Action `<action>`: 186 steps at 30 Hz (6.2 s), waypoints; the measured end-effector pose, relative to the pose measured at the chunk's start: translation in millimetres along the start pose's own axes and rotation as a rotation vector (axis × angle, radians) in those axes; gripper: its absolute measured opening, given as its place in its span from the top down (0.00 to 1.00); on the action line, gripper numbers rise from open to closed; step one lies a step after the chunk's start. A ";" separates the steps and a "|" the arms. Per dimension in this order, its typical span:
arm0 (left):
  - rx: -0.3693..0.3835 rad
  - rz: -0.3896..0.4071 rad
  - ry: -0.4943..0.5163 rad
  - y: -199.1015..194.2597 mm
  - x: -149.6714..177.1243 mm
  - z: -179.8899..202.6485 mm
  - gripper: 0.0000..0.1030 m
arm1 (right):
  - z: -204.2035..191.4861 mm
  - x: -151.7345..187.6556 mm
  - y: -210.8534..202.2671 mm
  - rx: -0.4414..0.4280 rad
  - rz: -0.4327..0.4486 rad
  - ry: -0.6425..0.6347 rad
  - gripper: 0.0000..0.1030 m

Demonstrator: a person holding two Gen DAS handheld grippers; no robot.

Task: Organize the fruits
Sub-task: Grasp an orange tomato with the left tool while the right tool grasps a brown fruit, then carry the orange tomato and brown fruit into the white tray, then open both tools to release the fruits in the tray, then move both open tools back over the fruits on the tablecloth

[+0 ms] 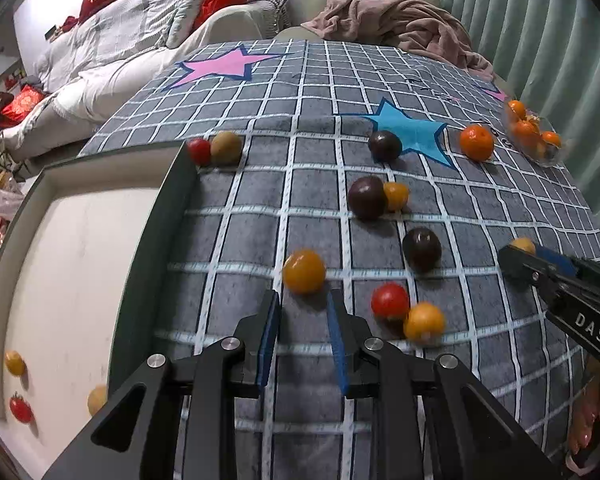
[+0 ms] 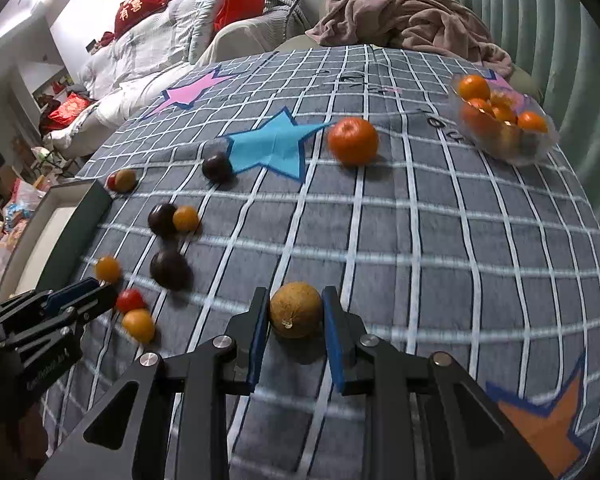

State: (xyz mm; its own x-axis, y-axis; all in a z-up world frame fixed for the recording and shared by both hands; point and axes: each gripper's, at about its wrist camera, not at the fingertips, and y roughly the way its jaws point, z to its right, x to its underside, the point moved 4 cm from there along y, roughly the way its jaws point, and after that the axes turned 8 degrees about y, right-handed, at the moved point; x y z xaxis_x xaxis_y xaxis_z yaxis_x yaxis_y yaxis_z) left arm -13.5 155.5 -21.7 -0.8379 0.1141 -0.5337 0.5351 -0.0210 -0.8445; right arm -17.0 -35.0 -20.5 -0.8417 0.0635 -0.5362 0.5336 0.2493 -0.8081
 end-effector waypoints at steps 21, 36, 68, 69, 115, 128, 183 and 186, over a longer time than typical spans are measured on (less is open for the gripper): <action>-0.020 0.036 -0.013 -0.5 -6.2 -8.8 0.73 | 3.4 32.8 -26.8 -0.030 -0.011 0.030 0.72; -0.031 0.083 -0.046 0.1 -18.6 -12.7 0.24 | 4.7 35.3 -26.3 -0.034 -0.014 0.037 0.72; 0.113 0.055 -0.052 -23.7 7.3 -15.7 0.77 | -28.7 28.0 -49.7 -0.057 0.020 -0.008 0.72; 0.112 0.062 -0.046 -26.7 8.6 -15.4 0.77 | -31.3 28.0 -50.6 -0.057 0.022 -0.014 0.72; -0.106 0.019 -0.181 -75.0 114.9 -154.7 0.77 | -275.9 77.7 -9.7 -0.249 -0.164 -0.373 0.72; -0.118 0.005 -0.193 -70.8 119.0 -155.6 0.76 | -281.6 88.1 -1.6 -0.261 -0.209 -0.395 0.43; -0.042 0.044 -0.013 -69.8 47.1 -32.5 0.20 | 13.3 17.7 -20.3 0.151 0.037 0.132 0.15; -0.035 0.028 0.003 -62.0 46.3 -21.5 0.20 | 33.0 24.4 -26.1 0.157 0.034 0.179 0.14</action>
State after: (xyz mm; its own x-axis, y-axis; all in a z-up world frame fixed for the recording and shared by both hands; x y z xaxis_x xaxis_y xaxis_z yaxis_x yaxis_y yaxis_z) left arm -83.1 183.4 6.8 -0.8223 0.1169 -0.5570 0.5618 0.0109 -0.8272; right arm -48.8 -71.9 -20.6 -0.8169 0.2429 -0.5231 0.5562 0.0917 -0.8260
